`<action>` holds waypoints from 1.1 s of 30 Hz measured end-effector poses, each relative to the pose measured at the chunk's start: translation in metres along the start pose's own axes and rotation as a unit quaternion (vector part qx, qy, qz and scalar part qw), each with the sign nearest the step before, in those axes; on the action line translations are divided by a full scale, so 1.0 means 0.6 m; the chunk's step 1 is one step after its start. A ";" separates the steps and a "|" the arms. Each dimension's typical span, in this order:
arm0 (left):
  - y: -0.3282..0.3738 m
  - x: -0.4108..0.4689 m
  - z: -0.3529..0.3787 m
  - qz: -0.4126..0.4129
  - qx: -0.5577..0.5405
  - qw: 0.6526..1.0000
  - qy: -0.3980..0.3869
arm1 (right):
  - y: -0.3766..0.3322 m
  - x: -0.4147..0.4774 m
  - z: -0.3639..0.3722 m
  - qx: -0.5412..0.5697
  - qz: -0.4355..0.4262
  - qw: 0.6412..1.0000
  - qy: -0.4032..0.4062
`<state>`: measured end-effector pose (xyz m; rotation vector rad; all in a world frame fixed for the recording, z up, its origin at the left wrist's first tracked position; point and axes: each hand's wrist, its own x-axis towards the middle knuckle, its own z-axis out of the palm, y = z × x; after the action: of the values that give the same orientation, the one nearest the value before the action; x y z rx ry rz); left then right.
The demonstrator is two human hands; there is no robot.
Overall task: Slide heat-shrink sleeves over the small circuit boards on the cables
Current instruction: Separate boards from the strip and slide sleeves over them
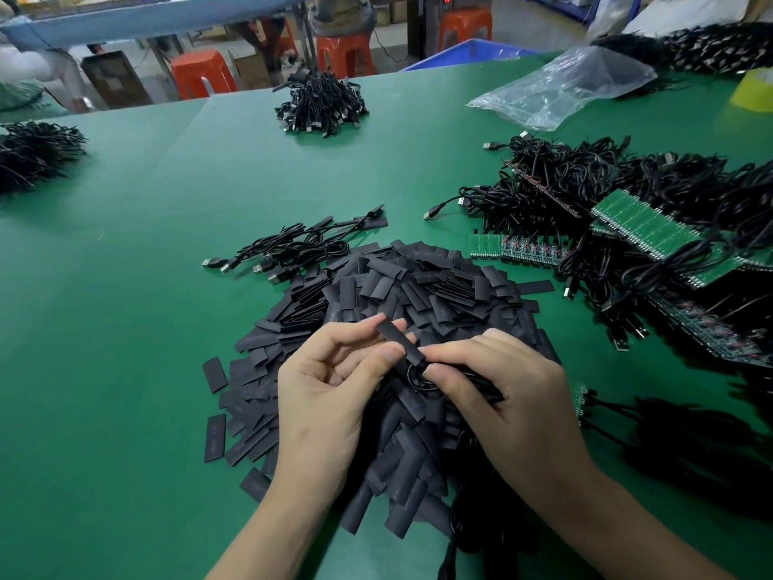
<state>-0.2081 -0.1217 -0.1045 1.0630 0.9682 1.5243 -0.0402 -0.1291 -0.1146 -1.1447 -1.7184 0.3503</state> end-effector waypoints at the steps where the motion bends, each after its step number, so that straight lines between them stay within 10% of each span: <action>1: 0.000 -0.001 0.000 0.001 -0.003 1.000 -0.004 | 0.000 0.000 0.000 -0.002 -0.001 1.000 0.000; 33: -0.009 0.005 -0.017 0.088 0.192 0.977 -0.036 | 0.006 -0.005 -0.001 -0.064 -0.028 0.997 0.017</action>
<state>-0.2168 -0.1186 -0.1125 1.5007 1.1725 1.4586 -0.0375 -0.1296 -0.1185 -1.1849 -1.7602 0.1863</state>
